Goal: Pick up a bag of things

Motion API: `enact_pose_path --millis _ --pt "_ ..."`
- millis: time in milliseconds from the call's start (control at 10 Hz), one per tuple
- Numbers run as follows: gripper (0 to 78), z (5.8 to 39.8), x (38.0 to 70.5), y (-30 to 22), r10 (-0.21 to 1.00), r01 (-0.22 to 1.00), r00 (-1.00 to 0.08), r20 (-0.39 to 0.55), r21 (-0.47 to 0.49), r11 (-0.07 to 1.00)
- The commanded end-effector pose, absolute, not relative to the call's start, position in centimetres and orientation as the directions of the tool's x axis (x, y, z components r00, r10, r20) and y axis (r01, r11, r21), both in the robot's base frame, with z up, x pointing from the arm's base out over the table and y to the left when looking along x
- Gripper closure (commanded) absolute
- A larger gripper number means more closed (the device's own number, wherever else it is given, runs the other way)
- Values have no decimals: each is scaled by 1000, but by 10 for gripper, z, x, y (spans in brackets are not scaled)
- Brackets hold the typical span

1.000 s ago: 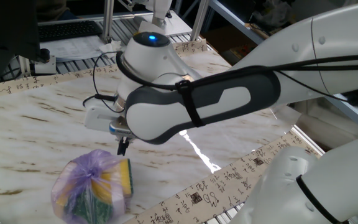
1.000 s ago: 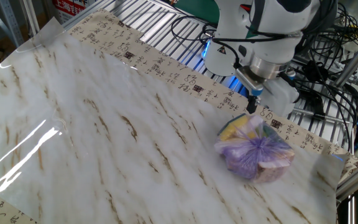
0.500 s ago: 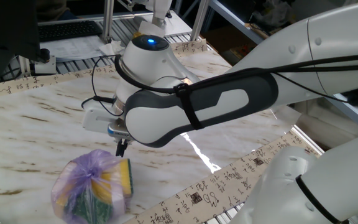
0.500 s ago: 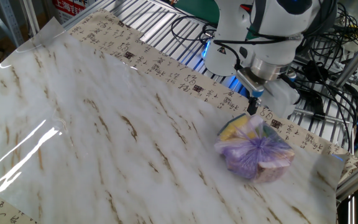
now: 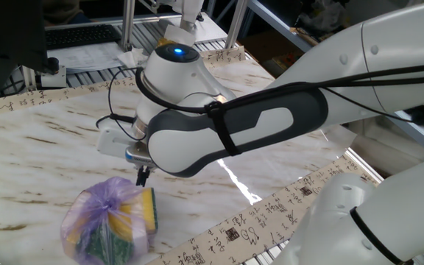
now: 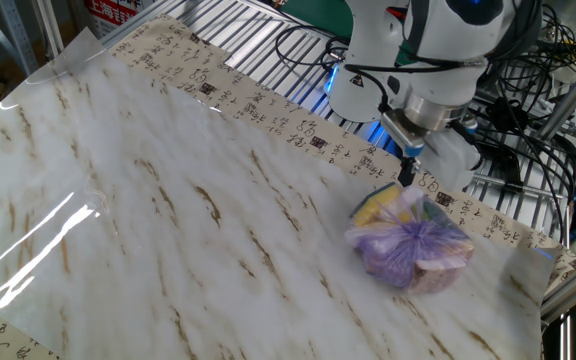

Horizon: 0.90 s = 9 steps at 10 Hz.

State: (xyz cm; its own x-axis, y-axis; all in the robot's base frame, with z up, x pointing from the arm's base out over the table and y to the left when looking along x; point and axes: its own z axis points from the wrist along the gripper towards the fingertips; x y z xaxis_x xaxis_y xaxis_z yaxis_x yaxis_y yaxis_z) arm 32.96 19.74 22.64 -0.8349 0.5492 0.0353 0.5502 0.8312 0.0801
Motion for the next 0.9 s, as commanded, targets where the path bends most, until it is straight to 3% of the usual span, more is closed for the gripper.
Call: enact_pose_path --millis 100,400,900 --pt "776 227 330 198 503 502 -864 10 95 860" --pt "776 227 330 198 396 396 -918 21 94 913" --pt "776 227 330 198 322 324 -946 27 94 942"
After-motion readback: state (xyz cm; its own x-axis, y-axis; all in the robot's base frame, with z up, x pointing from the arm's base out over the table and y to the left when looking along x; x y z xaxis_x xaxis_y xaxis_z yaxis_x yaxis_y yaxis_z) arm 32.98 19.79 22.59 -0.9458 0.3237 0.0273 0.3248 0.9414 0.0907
